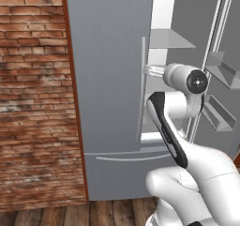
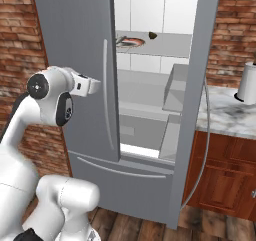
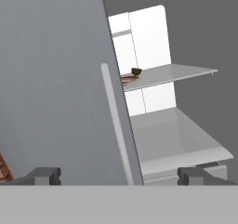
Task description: Retrieve the fish from the fridge and place it on the saucepan with marinade on the stove.
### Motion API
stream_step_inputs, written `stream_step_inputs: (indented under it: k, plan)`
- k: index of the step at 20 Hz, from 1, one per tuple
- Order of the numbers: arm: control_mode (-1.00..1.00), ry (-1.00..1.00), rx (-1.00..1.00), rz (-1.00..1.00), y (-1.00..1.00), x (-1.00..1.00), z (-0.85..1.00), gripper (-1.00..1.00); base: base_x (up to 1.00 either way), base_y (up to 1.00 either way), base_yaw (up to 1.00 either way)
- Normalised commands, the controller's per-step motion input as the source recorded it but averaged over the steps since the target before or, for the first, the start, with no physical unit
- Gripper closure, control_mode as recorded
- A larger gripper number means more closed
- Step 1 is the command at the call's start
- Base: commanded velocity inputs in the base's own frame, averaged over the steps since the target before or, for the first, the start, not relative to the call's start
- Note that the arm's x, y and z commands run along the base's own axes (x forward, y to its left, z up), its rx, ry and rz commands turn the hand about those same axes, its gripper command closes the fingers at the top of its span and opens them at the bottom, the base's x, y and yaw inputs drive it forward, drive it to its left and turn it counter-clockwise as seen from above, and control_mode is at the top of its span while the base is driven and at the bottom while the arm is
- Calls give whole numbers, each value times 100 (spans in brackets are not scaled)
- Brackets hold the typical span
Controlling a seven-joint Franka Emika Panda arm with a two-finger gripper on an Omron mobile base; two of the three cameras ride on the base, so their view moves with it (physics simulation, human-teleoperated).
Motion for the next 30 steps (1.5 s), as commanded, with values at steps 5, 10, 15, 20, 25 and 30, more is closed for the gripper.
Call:
stream_step_inputs:
  k: [5, 10, 15, 20, 25, 30]
  plan:
    - [-100, 0, 0, 0, 0, 46, 0, -100, 0, 0, 0]
    - [-100, 0, 0, 0, 0, 51, 0, -100, 0, 0, 0]
    - [-100, 0, 0, 0, 0, 52, 0, -100, 0, 0, 0]
    - [-100, 0, 0, 0, 0, 48, 0, -100, 0, 0, 0]
    - [-100, 0, 0, 0, 0, 43, -4, -100, 0, 0, 0]
    - [-100, 0, 0, 0, 0, 45, -5, -100, 0, 0, 0]
